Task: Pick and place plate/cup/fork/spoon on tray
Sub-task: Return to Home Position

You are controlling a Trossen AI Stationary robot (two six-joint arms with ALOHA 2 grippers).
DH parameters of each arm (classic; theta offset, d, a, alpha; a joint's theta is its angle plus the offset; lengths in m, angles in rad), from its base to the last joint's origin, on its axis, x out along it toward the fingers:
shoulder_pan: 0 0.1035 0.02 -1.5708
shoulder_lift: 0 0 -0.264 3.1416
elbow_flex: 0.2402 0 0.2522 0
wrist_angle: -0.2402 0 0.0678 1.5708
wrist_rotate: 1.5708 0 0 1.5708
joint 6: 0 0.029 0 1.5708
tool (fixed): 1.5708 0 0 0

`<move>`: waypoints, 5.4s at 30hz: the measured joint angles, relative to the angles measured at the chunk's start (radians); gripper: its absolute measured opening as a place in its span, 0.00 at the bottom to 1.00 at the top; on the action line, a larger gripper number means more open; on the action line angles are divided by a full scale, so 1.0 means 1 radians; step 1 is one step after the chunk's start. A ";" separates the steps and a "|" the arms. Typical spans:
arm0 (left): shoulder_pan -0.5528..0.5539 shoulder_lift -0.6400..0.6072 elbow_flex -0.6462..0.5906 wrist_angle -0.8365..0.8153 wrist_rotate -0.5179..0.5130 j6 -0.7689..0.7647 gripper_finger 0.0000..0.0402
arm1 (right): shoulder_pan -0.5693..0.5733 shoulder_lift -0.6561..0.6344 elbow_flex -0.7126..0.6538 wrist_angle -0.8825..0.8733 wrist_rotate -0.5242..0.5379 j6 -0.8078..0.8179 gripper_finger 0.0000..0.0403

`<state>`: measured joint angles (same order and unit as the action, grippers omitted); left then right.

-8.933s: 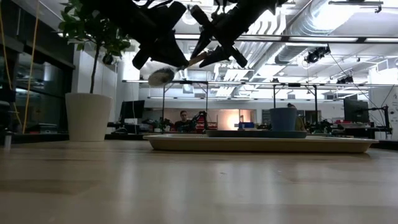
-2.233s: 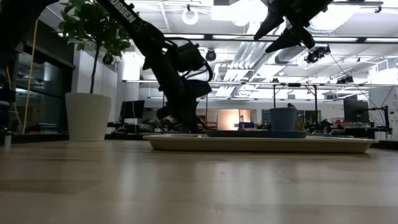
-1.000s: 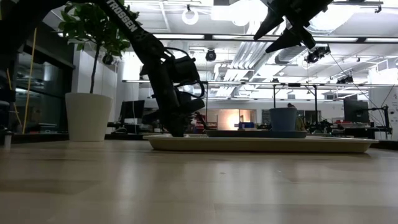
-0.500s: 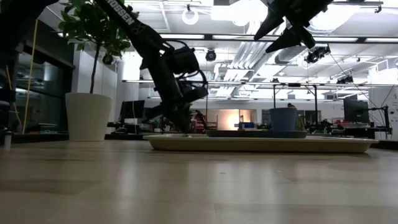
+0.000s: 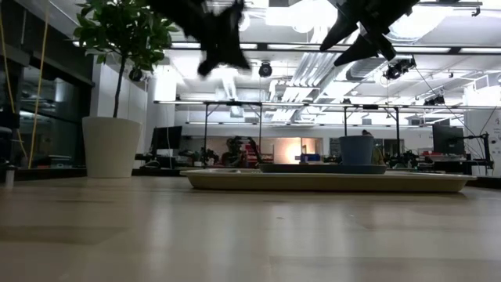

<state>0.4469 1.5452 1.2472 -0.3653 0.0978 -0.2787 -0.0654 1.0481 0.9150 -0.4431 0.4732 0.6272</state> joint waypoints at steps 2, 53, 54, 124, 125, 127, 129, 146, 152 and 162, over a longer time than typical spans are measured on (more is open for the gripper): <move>-0.063 -0.108 -0.054 0.101 0.000 0.020 0.00 | 0.000 0.000 0.000 0.001 -0.007 -0.013 0.57; -0.402 -0.923 -0.626 0.506 -0.133 -0.048 0.00 | 0.014 -0.070 0.001 0.335 -0.562 -0.319 0.00; -0.406 -0.949 -0.654 0.506 -0.134 -0.042 0.00 | 0.014 -0.070 0.001 0.335 -0.567 -0.319 0.00; -0.421 -1.531 -1.234 0.541 -0.067 -0.112 0.00 | 0.114 -1.042 -0.905 0.589 -0.473 -0.330 0.00; -0.421 -1.531 -1.234 0.542 -0.067 -0.111 0.00 | 0.116 -1.043 -0.905 0.568 -0.469 -0.351 0.00; -0.421 -1.531 -1.234 0.541 -0.068 -0.111 0.00 | 0.119 -1.044 -0.905 0.532 -0.469 -0.364 0.00; -0.421 -1.531 -1.234 0.541 -0.068 -0.111 0.00 | 0.119 -1.043 -0.905 0.461 -0.483 -0.339 0.00; -0.421 -1.542 -1.235 0.471 -0.068 -0.111 0.00 | 0.121 -1.022 -0.898 0.435 -0.476 -0.314 0.00; -0.423 -1.542 -1.236 0.376 -0.109 -0.111 0.00 | 0.124 -1.048 -0.898 0.446 -0.473 -0.314 0.00; -0.430 -1.537 -1.235 0.380 -0.108 -0.112 0.00 | 0.132 -1.033 -0.897 0.437 -0.474 -0.314 0.00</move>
<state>0.0169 0.0080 0.0120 0.0143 -0.0105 -0.3904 0.0666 0.0152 0.0177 -0.0059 -0.0006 0.3130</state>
